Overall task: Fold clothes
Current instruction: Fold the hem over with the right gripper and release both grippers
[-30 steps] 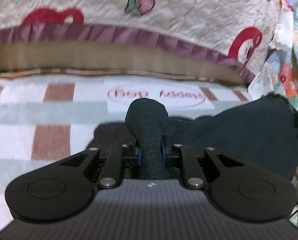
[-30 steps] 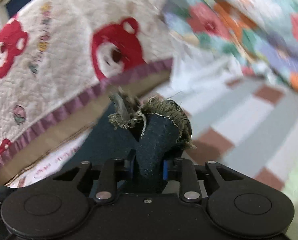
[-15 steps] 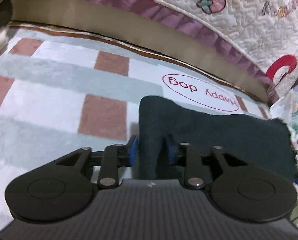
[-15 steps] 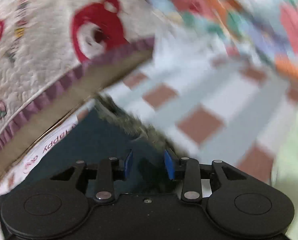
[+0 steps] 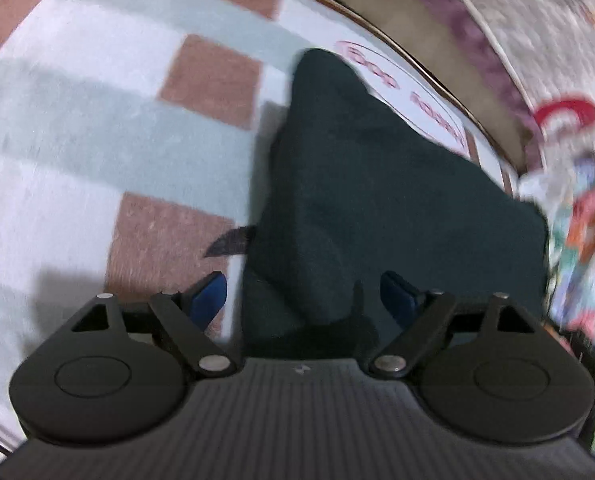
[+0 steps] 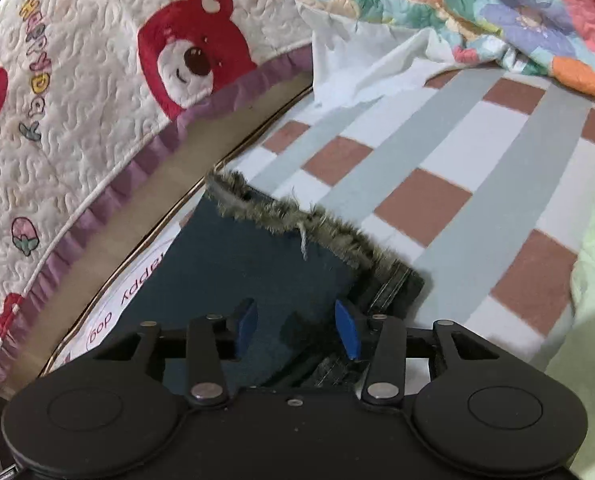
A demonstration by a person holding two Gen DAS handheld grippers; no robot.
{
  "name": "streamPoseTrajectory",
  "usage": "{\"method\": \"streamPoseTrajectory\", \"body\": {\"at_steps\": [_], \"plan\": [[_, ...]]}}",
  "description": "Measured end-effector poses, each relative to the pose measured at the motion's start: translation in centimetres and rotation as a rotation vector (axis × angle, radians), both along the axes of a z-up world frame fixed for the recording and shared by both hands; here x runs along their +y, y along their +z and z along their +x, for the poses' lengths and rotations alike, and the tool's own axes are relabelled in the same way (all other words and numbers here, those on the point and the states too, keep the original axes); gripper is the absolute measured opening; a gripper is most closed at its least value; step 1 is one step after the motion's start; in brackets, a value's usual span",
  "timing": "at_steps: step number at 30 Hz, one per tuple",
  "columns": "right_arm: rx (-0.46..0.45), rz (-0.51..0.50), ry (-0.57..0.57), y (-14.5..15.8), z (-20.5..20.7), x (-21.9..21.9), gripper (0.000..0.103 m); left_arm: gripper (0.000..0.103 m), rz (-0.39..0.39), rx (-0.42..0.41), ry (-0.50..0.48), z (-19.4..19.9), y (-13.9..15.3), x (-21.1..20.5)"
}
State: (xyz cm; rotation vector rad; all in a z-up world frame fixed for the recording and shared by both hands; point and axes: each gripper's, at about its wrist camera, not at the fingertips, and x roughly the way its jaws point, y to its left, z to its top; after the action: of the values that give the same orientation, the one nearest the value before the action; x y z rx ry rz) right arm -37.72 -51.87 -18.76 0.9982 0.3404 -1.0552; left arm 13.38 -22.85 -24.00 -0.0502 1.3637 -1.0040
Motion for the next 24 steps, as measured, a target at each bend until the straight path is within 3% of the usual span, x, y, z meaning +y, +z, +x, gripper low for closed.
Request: {"method": "streamPoseTrajectory", "body": {"at_steps": [2,4,6,7,8,9,10,12,15,18,21,23,24], "plan": [[-0.024,0.043,0.028,-1.3,0.8,-0.5,0.055,0.081,-0.002,-0.022,-0.03,-0.6,0.1,-0.4],[-0.027,0.079,0.049,-2.7,1.6,-1.1,0.06,0.084,0.001,-0.027,0.014,-1.4,-0.1,-0.4],[0.005,0.041,0.051,-2.4,2.7,-1.0,0.064,0.084,0.02,-0.048,0.044,-2.2,0.1,-0.6],[0.025,0.023,0.073,-1.9,3.2,-0.7,0.05,0.081,0.018,-0.075,0.032,-2.5,0.4,-0.6],[0.045,-0.02,0.123,-1.2,3.6,-0.4,0.034,0.062,0.015,-0.102,0.02,-2.7,0.7,-0.6],[0.069,-0.064,0.169,-0.6,3.8,-0.1,0.025,0.033,0.013,-0.129,0.008,-2.9,1.0,-0.6],[0.079,-0.082,0.183,0.0,3.8,0.1,0.018,0.029,0.01,-0.157,-0.004,-3.2,1.2,-0.6],[0.065,-0.094,0.185,0.8,3.3,0.5,0.015,0.017,-0.03,-0.156,0.01,-2.7,2.2,0.2],[0.069,-0.083,0.188,2.0,2.7,1.9,0.013,0.013,-0.054,-0.138,0.025,-1.7,3.2,1.1],[0.244,-0.095,0.213,1.5,3.8,3.3,0.016,0.013,-0.044,-0.11,0.024,-1.1,2.5,1.4],[0.406,-0.126,0.212,-1.2,4.7,3.2,0.023,0.016,-0.04,-0.086,0.04,-1.2,1.3,1.7],[0.476,-0.156,0.188,-0.9,4.7,3.4,0.035,0.025,-0.035,-0.07,0.031,-1.0,1.0,1.7],[0.511,-0.171,0.177,-0.7,4.6,3.6,0.053,0.035,-0.033,-0.062,0.027,-0.9,0.9,1.7]]}}
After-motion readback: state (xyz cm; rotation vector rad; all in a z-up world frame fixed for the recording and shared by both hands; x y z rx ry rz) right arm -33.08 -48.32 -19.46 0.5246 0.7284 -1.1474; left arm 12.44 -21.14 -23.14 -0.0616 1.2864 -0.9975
